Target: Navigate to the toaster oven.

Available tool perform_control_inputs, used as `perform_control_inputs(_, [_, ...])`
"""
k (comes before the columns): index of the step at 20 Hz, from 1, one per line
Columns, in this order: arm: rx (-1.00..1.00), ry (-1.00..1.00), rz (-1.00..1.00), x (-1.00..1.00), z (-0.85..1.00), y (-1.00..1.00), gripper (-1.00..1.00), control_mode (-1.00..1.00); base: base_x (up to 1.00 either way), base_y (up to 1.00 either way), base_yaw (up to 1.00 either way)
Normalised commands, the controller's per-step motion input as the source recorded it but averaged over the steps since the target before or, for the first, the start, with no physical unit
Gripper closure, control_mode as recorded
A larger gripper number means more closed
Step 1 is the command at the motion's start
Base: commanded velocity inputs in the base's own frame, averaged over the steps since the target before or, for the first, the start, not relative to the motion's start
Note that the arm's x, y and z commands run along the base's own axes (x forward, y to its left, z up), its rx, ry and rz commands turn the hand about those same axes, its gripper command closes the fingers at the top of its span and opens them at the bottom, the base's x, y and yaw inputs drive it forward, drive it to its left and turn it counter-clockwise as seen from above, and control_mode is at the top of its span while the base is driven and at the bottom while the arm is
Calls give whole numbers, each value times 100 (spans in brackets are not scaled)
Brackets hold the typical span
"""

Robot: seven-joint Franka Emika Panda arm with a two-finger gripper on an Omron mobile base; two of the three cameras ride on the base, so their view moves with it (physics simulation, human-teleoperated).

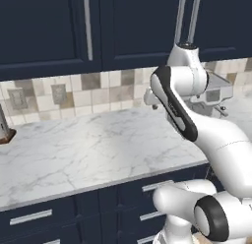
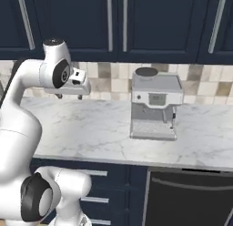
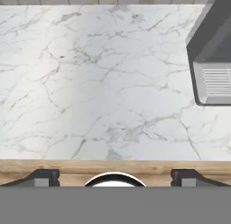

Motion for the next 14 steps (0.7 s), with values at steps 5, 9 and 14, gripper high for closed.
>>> perform_control_inputs(5, [0,0,0,0,0,0,-100,100,-5,-14,-91])
perform_control_inputs(9, [0,0,0,0,0,0,-100,100,0,-33,-98])
perform_control_inputs(14, [0,0,0,0,0,0,-100,100,2,-59,-92])
